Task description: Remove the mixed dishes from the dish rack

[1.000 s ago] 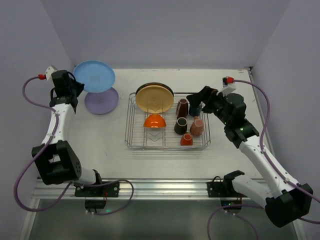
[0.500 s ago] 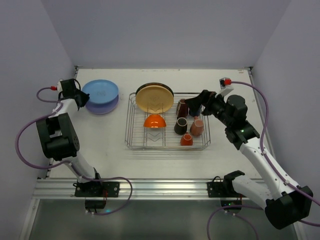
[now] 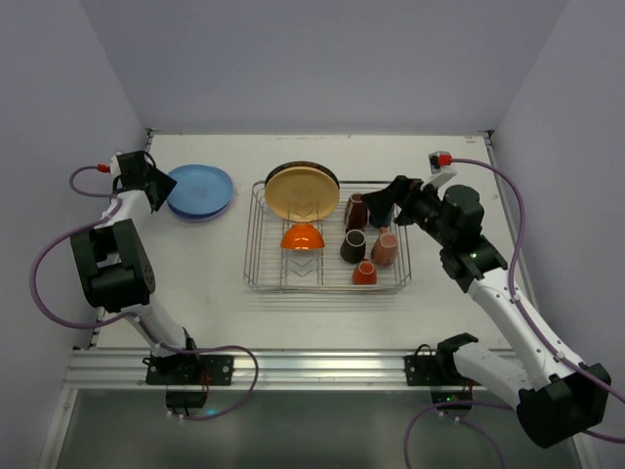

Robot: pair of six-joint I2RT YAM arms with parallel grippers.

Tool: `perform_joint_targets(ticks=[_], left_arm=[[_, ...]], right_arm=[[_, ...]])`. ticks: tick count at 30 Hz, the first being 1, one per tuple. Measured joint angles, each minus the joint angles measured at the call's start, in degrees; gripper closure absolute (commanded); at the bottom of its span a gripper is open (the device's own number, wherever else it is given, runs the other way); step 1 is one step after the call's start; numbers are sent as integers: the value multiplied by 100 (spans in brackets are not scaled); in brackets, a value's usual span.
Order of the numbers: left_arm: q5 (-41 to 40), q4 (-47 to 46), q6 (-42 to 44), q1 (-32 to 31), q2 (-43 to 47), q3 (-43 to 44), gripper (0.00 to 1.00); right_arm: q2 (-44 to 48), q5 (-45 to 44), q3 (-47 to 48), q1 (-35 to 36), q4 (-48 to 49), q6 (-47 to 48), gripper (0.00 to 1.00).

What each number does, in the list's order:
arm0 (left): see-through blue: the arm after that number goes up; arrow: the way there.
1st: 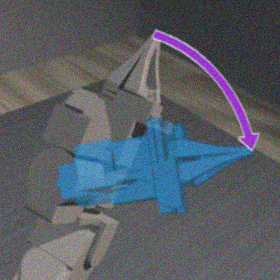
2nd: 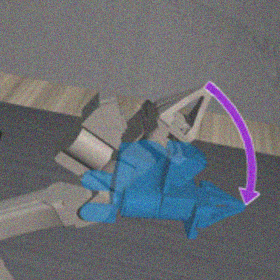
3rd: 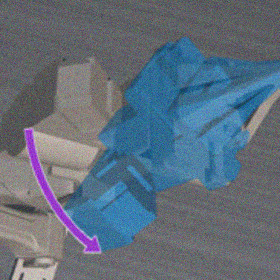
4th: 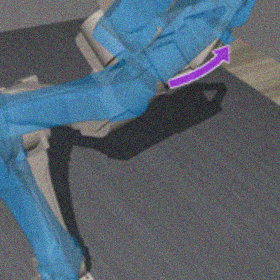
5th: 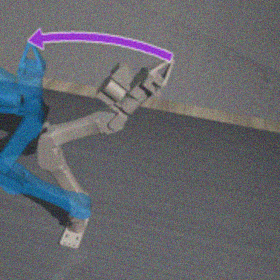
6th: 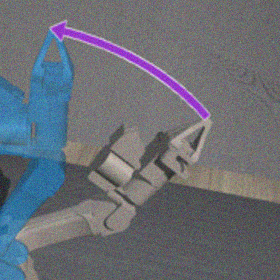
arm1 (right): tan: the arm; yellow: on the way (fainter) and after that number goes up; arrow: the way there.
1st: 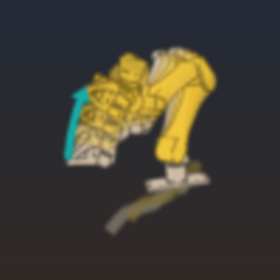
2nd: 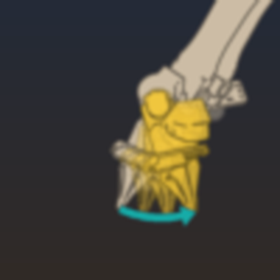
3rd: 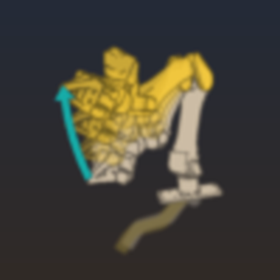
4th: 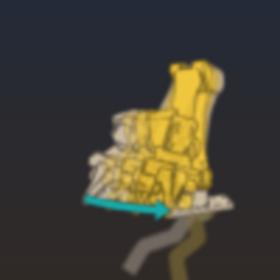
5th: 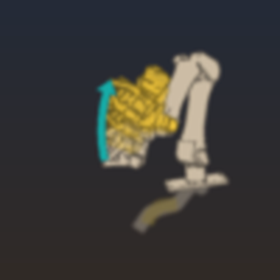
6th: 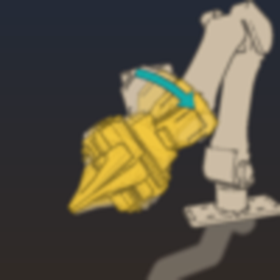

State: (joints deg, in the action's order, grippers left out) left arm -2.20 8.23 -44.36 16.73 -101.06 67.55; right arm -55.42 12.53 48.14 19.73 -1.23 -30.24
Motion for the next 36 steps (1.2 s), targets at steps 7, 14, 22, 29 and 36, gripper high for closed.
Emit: perform_joint_targets(ticks=[7,14,22,29,36], left_arm=[[-31,17,107,-33,0,118,23],[-131,87,243,-190,-63,323,8],[-586,730,374,-516,195,361,0],[-892,1038,411,-1572,2271,-120,0],[-680,1154,680,-1602,3847,-684,0]], right_arm=[[-11,4,0,-17,-2,33,1],[-120,7,0,-20,-7,79,1],[-404,372,153,-20,-184,586,1],[-1351,610,1152,411,-417,1609,6],[-3123,2,3499,920,-1296,3016,18]])
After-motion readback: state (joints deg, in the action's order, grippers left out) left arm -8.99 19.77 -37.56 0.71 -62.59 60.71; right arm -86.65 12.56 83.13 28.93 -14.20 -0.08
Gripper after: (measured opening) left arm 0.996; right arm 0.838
